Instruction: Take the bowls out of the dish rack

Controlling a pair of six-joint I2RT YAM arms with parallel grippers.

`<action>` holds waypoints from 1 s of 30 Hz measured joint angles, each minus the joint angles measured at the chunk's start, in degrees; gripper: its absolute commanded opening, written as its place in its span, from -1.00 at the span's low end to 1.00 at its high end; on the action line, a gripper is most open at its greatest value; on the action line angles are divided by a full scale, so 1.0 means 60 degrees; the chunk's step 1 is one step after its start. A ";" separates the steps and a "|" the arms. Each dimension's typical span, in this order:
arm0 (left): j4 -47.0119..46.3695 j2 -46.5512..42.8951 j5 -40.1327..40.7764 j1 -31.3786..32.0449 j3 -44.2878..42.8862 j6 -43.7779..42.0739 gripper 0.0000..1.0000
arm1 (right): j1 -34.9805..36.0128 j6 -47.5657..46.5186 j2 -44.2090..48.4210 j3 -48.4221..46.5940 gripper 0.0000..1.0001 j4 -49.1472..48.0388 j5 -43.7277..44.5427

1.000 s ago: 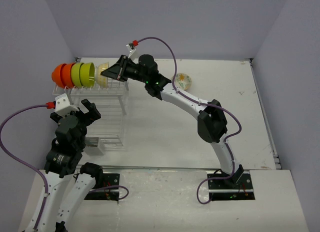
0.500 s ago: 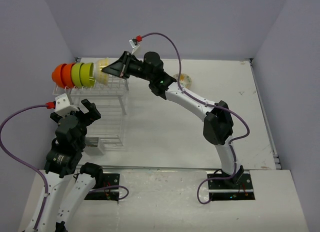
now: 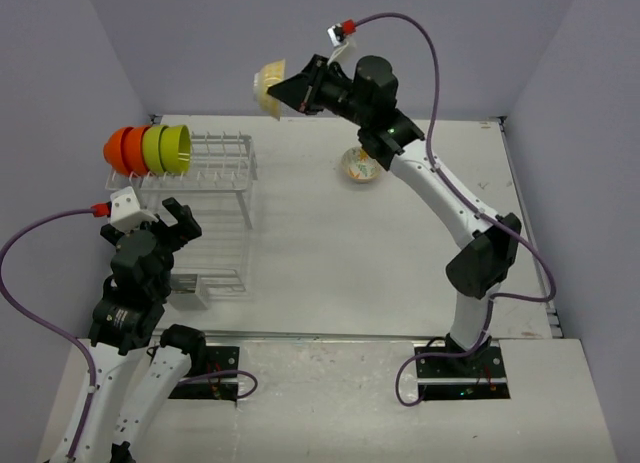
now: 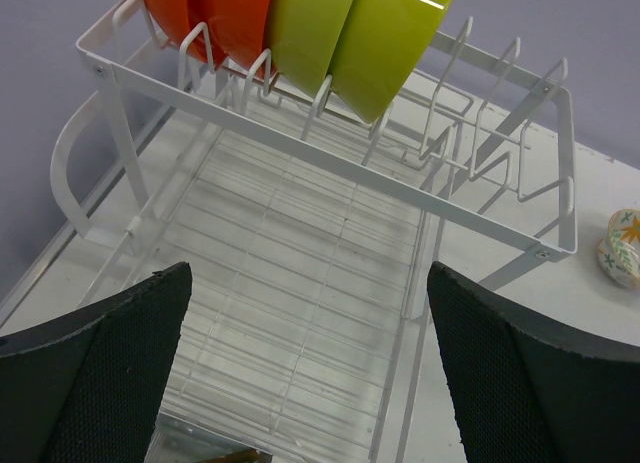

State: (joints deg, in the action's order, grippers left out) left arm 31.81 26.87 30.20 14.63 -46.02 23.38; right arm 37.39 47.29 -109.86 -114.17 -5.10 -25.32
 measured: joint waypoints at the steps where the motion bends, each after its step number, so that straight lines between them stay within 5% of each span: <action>1: -0.0004 0.0000 0.0000 0.0000 0.0000 0.0000 1.00 | -0.0200 -0.0430 0.0171 -0.0076 -1.00 0.0437 0.0284; 14: 0.0000 0.0288 0.0000 0.0000 0.0000 0.0000 1.00 | -0.0769 -0.8149 -0.1082 -0.1825 -1.00 0.4969 0.7165; 30: -0.0004 0.0342 0.0000 0.0000 0.0000 0.0000 1.00 | -0.1239 -1.0258 -0.3792 -0.2481 -1.00 0.7843 0.7122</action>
State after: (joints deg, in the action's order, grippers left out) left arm 31.79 28.93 30.20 14.63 -46.02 23.38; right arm 29.95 -14.26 -132.62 -129.05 41.95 17.41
